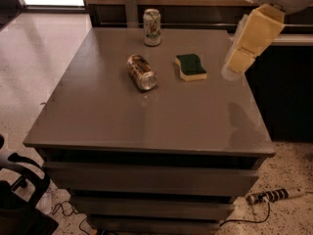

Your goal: Place orange can upright

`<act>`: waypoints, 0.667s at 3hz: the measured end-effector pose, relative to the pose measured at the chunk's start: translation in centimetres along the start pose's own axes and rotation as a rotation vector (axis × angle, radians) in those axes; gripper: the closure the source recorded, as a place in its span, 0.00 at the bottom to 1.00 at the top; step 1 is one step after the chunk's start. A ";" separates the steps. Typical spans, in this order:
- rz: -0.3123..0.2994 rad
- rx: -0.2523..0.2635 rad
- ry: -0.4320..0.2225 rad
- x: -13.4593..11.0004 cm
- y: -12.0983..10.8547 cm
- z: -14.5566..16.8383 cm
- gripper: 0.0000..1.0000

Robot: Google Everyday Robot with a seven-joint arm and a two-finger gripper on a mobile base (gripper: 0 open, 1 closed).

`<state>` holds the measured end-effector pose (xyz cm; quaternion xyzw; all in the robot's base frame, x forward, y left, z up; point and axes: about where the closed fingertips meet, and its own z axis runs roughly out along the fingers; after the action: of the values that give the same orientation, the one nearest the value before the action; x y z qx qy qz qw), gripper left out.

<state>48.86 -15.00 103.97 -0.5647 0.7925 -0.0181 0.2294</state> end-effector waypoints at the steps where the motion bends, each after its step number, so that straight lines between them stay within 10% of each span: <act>1: 0.101 0.006 -0.040 -3.5 -1.7 1.9 0.00; 2: 0.219 0.001 -0.109 -5.9 -2.7 5.1 0.00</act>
Offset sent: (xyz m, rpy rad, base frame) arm 0.1130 0.0852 -0.0440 0.3588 -0.0371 -0.2832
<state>54.72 -9.47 102.17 -0.4747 0.8359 0.0374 0.2730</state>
